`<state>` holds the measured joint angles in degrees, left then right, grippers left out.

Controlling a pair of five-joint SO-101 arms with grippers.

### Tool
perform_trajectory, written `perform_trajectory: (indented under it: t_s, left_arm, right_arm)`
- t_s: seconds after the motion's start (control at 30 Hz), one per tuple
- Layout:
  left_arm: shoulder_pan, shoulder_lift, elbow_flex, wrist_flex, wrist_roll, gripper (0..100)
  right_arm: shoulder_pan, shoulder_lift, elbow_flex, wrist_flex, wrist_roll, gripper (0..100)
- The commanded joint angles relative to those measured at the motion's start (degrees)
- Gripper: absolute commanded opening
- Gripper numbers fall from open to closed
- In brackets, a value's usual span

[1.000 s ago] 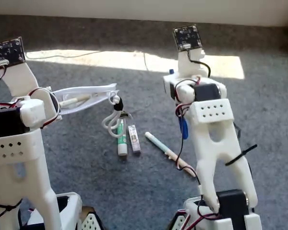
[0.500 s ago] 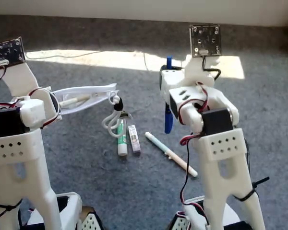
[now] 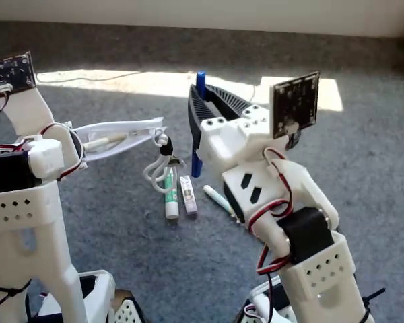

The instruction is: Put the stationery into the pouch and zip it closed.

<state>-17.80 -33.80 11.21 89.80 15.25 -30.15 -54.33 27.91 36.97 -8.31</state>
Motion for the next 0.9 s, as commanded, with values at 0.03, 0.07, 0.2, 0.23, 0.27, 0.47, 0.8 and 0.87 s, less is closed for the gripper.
perform_trajectory:
  t_s: [0.03,0.07,0.2,0.23,0.27,0.47,0.8,0.87]
  left_arm:
    - [-0.66,0.57,0.22,-1.14,0.18,1]
    - [-0.66,0.57,0.22,-1.14,0.18,1]
    - [-0.75,0.57,0.22,-1.14,0.18,1]
    - [-0.75,0.57,0.22,-1.14,0.18,1]
    - [-0.75,0.57,0.22,-1.14,0.18,1]
    - [-0.84,0.57,0.22,-1.14,0.18,1]
    - [-0.84,0.57,0.22,-1.14,0.18,1]
    - [-0.84,0.57,0.22,-1.14,0.18,1]
  right_arm:
    - [-4.00,-6.20,4.09,-9.36,-0.18,0.5]
    - [-4.79,-7.08,5.23,-11.03,-0.18,0.5]
    - [-7.25,-9.71,9.19,-17.71,-0.18,0.5]
    - [-7.96,-10.15,10.07,-19.30,-0.18,0.5]
    - [-8.57,-10.51,10.86,-21.05,-0.18,0.5]
    - [-12.62,-12.09,16.13,-32.31,-0.18,0.5]
    - [-14.64,-11.74,27.03,-54.11,-0.18,0.5]
    - [-14.64,-11.74,27.74,-56.84,-0.18,0.5]
